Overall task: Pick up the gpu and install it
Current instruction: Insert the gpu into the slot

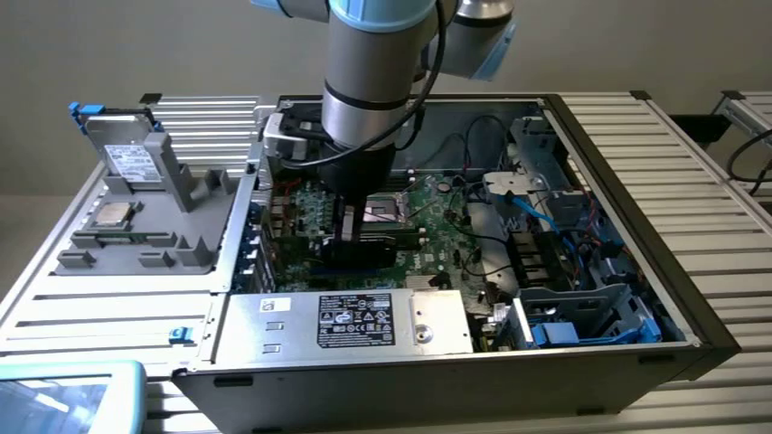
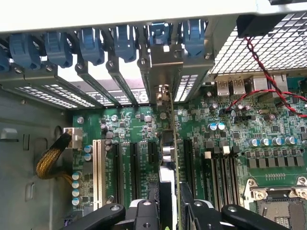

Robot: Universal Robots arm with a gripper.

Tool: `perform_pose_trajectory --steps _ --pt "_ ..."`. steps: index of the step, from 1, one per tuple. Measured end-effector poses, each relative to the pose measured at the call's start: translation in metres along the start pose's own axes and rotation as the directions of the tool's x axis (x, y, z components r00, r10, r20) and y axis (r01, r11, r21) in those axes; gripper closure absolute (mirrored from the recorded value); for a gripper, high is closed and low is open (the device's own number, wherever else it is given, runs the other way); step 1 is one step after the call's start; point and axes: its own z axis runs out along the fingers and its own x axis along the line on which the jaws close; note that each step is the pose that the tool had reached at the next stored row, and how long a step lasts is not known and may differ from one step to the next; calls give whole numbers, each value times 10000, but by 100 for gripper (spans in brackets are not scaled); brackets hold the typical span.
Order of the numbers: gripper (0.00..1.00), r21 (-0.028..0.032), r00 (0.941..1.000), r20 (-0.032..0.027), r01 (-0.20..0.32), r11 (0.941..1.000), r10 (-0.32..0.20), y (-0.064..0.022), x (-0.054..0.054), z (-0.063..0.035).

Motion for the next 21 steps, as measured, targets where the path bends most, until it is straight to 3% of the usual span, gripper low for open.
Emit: perform_pose_trajectory --steps 13,21 --pt "72 3 10000 10 3 10000 -3 23 0 20" --pt "72 10 9997 -32 254 9997 -254 23 -12 26"
